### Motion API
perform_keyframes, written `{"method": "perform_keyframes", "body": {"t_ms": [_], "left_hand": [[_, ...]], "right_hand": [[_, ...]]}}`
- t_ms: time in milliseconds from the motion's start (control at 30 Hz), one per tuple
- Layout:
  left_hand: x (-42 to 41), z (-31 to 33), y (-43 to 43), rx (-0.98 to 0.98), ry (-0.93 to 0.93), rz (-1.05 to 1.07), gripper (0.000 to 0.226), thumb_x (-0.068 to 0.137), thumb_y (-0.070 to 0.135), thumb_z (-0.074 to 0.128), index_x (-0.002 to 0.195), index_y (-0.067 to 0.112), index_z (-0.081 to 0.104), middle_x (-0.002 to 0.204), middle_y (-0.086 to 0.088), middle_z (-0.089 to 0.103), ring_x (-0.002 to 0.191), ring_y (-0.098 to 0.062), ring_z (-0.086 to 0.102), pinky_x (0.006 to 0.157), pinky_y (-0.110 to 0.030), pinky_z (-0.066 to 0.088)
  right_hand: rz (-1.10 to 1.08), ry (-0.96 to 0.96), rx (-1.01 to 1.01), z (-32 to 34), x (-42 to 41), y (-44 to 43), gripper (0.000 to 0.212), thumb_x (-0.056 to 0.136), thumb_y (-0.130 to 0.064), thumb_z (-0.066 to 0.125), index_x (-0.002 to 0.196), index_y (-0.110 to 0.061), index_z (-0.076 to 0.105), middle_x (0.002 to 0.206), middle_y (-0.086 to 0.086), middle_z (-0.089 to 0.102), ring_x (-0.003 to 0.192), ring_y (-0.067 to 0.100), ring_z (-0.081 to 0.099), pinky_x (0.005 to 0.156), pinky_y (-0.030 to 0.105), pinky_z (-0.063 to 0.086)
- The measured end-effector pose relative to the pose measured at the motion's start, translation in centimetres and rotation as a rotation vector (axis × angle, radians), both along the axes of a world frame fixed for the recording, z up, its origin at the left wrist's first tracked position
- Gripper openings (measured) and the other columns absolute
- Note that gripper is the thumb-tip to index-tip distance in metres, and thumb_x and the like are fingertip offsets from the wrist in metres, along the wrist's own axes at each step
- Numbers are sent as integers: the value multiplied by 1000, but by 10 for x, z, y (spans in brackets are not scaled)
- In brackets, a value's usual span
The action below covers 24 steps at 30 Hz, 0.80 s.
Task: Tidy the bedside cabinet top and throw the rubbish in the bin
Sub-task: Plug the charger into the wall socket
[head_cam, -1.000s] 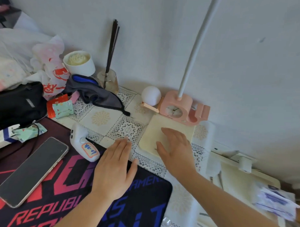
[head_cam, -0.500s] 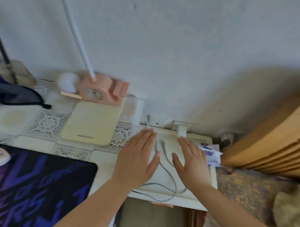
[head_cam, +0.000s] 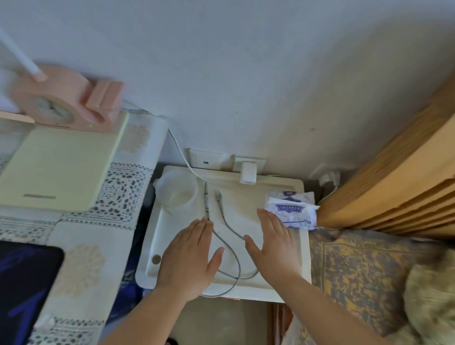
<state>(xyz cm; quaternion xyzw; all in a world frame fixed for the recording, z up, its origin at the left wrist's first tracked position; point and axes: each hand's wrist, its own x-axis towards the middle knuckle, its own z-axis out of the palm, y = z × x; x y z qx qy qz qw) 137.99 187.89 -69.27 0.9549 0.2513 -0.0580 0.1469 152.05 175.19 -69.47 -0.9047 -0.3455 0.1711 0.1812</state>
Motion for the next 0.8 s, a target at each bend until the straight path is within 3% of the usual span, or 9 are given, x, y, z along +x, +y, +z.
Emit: {"method": "perform_keyframes", "body": {"t_ms": [67, 133, 233, 400, 500, 633, 800], "left_hand": [[2, -10, 0, -18, 15, 37, 79, 86, 57, 5, 147, 11, 28, 154, -6, 31, 142, -19, 28, 111, -27, 12], [3, -18, 0, -22, 75, 64, 74, 92, 55, 11, 140, 8, 42, 145, -9, 45, 134, -21, 43, 108, -31, 25], [7, -24, 2, -45, 127, 77, 74, 95, 52, 9, 129, 6, 56, 132, -9, 59, 121, -21, 57, 100, -35, 41], [19, -30, 11, -39, 102, 95, 72, 95, 51, 9, 126, 8, 58, 130, -7, 61, 119, -19, 58, 98, -35, 45], [27, -32, 19, -38, 110, 75, 64, 93, 49, 23, 125, 8, 60, 129, -7, 62, 118, -19, 59, 97, -33, 45], [33, -36, 27, -29, 130, 43, 60, 87, 45, 33, 123, 6, 61, 127, -9, 63, 116, -21, 60, 96, -35, 46], [33, -47, 27, -27, 124, 12, 60, 86, 43, 35, 127, 5, 58, 131, -12, 60, 122, -24, 56, 99, -39, 47]], "right_hand": [[24, 41, 4, -11, 3, 5, 65, 91, -43, 49, 146, -22, 22, 154, -4, 27, 142, 15, 20, 116, 32, 19], [49, 33, 3, -21, 6, 10, 65, 91, -41, 50, 146, -20, 24, 154, -3, 28, 143, 16, 20, 116, 32, 17], [89, -108, 49, -35, 10, 21, 59, 87, -35, 60, 139, -15, 40, 145, 2, 45, 138, 21, 34, 113, 35, 20], [147, -194, 144, -48, 11, 50, 49, 83, -26, 64, 129, -13, 51, 133, 3, 57, 127, 22, 50, 104, 37, 37], [106, -203, 130, -51, 10, 74, 47, 78, -26, 70, 121, -13, 56, 122, 4, 62, 112, 25, 59, 91, 39, 47], [0, -144, 120, -52, 14, 105, 31, 80, -25, 68, 107, -14, 60, 107, 5, 62, 95, 29, 60, 77, 39, 48], [-201, 22, 57, -60, 22, 126, 27, 91, -38, 49, 103, -15, 55, 107, 3, 56, 100, 24, 52, 79, 35, 43]]}}
